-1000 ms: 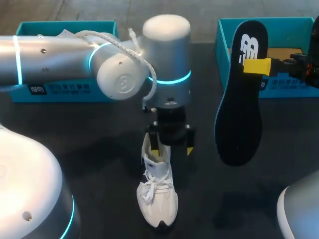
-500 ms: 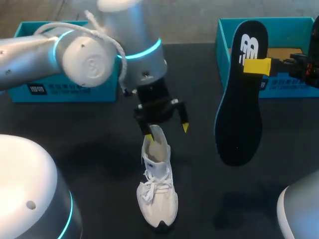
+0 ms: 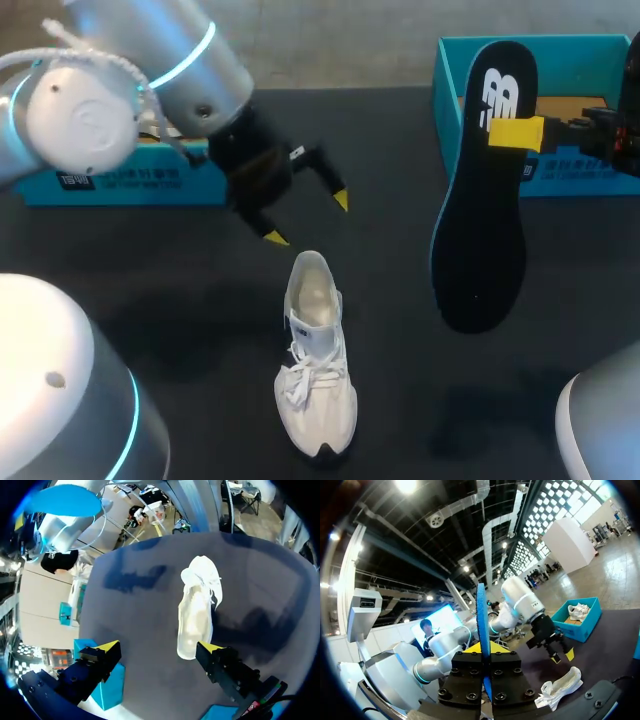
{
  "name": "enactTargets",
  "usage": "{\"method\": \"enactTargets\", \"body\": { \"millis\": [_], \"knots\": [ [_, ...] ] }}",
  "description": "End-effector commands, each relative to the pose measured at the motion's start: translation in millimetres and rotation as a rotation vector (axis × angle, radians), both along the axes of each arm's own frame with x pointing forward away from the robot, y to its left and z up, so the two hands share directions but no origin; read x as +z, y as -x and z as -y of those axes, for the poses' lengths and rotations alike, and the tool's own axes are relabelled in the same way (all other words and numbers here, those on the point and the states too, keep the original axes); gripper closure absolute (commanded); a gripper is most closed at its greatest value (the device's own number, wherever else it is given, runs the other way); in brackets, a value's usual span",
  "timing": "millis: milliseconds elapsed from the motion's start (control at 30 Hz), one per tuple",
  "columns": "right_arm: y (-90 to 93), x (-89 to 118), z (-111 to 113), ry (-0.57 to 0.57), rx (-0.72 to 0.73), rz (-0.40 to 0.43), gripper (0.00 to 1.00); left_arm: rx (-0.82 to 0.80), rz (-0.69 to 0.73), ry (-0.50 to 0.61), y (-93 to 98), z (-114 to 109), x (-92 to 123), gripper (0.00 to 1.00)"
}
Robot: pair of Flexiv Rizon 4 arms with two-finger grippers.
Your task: Take the shoe out of the shoebox, open the shoe tongue, remove and reinsert the insole, then place the shoe into the shoebox
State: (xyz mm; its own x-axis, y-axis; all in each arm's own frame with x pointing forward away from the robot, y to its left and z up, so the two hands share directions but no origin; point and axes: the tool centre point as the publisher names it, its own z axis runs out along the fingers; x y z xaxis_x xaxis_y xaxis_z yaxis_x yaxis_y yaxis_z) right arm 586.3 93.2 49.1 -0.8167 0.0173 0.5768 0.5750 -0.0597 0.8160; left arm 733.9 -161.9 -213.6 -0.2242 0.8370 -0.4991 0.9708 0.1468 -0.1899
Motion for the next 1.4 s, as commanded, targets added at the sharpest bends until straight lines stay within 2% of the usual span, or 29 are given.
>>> {"method": "enactTargets", "body": {
  "millis": [33, 467, 667, 967, 1167, 1400],
  "knots": [
    [8.0, -4, 1, -0.004, -0.015, -0.002, 1.0, 0.052, 0.051, 0.222, 8.1, -8, -2, 0.0],
    [8.0, -4, 1, -0.004, -0.015, -0.002, 1.0, 0.052, 0.051, 0.222, 8.1, -8, -2, 0.0],
    [8.0, -4, 1, -0.004, -0.015, -0.002, 1.0, 0.03, 0.125, 0.358, -7.6, -17, 7, 0.0],
    [8.0, -4, 1, -0.004, -0.015, -0.002, 1.0, -0.091, 0.229, 0.575, -24.0, -25, 19, 0.0],
    [8.0, -4, 1, -0.004, -0.015, -0.002, 1.0, -0.12, 0.276, 0.67, -33.9, -22, 26, 0.0],
    [8.0, -4, 1, -0.004, -0.015, -0.002, 1.0, -0.143, 0.33, 0.734, -36.3, -17, 39, 0.0]
  ]
}}
